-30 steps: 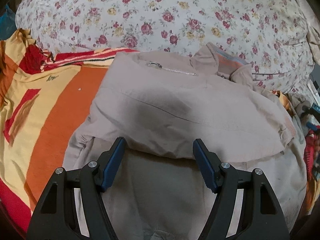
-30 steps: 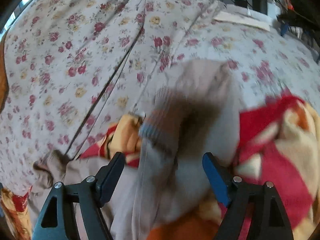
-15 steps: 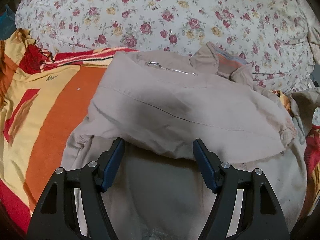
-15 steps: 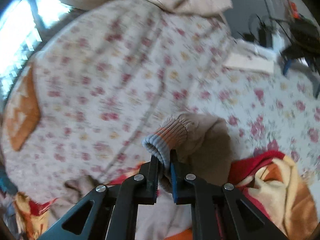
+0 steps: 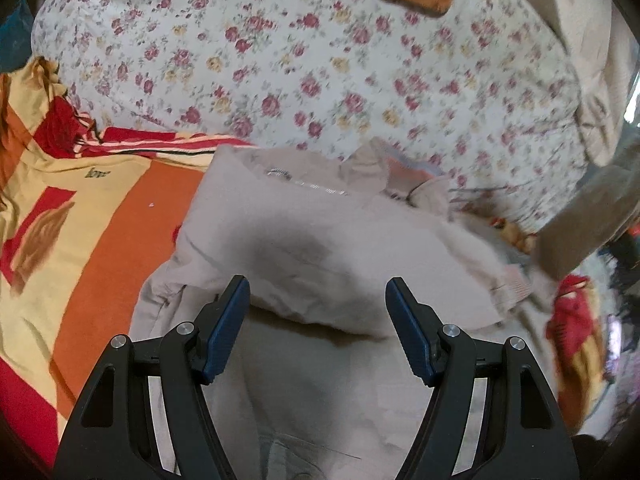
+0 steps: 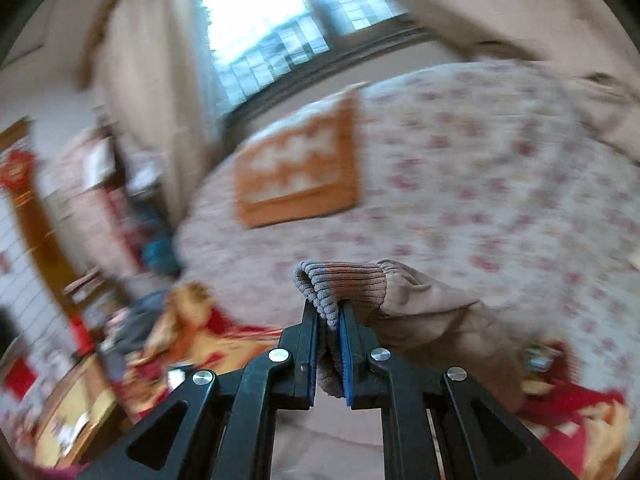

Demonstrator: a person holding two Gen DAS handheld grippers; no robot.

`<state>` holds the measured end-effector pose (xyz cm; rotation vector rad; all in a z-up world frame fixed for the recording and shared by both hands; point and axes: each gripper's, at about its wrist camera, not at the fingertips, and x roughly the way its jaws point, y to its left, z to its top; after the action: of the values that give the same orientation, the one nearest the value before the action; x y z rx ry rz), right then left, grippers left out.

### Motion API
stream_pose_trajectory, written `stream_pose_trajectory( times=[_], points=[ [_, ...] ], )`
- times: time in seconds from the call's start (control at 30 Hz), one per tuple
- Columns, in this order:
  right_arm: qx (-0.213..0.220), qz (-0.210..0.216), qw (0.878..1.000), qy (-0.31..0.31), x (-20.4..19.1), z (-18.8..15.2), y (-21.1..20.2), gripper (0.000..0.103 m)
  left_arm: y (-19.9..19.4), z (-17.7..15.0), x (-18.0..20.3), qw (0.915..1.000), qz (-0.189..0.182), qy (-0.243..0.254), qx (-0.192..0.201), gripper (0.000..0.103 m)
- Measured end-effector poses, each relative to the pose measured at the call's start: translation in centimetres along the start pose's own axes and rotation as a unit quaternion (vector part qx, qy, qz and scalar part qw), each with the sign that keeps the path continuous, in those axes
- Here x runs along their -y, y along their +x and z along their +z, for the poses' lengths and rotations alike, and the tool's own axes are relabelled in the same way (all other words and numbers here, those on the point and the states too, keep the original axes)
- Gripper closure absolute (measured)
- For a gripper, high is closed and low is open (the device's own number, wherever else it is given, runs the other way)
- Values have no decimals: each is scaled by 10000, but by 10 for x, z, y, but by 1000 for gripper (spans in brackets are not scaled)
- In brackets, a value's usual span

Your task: Fold large clothes

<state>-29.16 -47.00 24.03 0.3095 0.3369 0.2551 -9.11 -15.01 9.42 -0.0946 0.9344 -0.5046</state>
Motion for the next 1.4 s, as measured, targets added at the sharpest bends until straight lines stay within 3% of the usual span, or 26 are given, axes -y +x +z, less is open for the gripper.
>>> stream_pose_trajectory(
  times=[0.1, 0.23, 0.3, 0.33, 0.37, 0.4, 0.53, 0.67, 0.87, 0.93, 1.1, 1.17, 1.23, 1.4],
  points=[
    [-543, 558, 9969, -91, -24, -2, 54, 94, -6, 5, -9, 9991, -344, -253, 60, 32],
    [-1452, 592, 9876, -47, -38, -33, 150, 94, -3, 12, -24, 9962, -711, -505, 59, 22],
    [-1856, 380, 9819, 55, -35, -57, 199, 91, 2, 15, -33, 9940, -816, -727, -2, 22],
    [-1963, 271, 9801, 124, -32, -65, 213, 81, 5, 17, -37, 9928, -868, -823, -54, 22],
    [-2042, 158, 9784, 272, -24, -75, 225, 61, 8, 18, -41, 9912, -935, -934, -112, 22],
    [-2056, 82, 9778, 382, -17, -84, 228, 53, 10, 19, -45, 9900, -963, -1019, -159, 22],
    [-2075, -178, 9762, 598, 12, -107, 221, 49, 20, 18, -49, 9878, -935, -1214, -279, 22],
    [-2032, -468, 9758, 657, 33, -119, 194, 49, 29, 14, -42, 9895, -846, -1105, -392, 22],
    [-1757, -1528, 9719, 350, 53, -140, 130, 46, 48, 10, -32, 9919, -639, -1010, -421, 22],
    [-1683, -2015, 9643, 346, 65, -147, 109, 35, 55, 14, -26, 9920, -619, -1031, -370, 22],
    [-1468, -2818, 9476, 316, 97, -152, 70, 35, 70, 24, -15, 9914, -580, -1114, -374, 22],
    [-1651, -2940, 9414, 4, 104, -157, 72, 35, 73, 25, -13, 9920, -548, -1069, -382, 22],
    [-1811, -3314, 9252, -376, 109, -163, 78, 35, 76, 26, -10, 9932, -501, -969, -395, 22],
    [-2074, -3038, 9289, -436, 115, -172, 93, 40, 79, 28, -5, 9933, -662, -885, -337, 22]
  ],
)
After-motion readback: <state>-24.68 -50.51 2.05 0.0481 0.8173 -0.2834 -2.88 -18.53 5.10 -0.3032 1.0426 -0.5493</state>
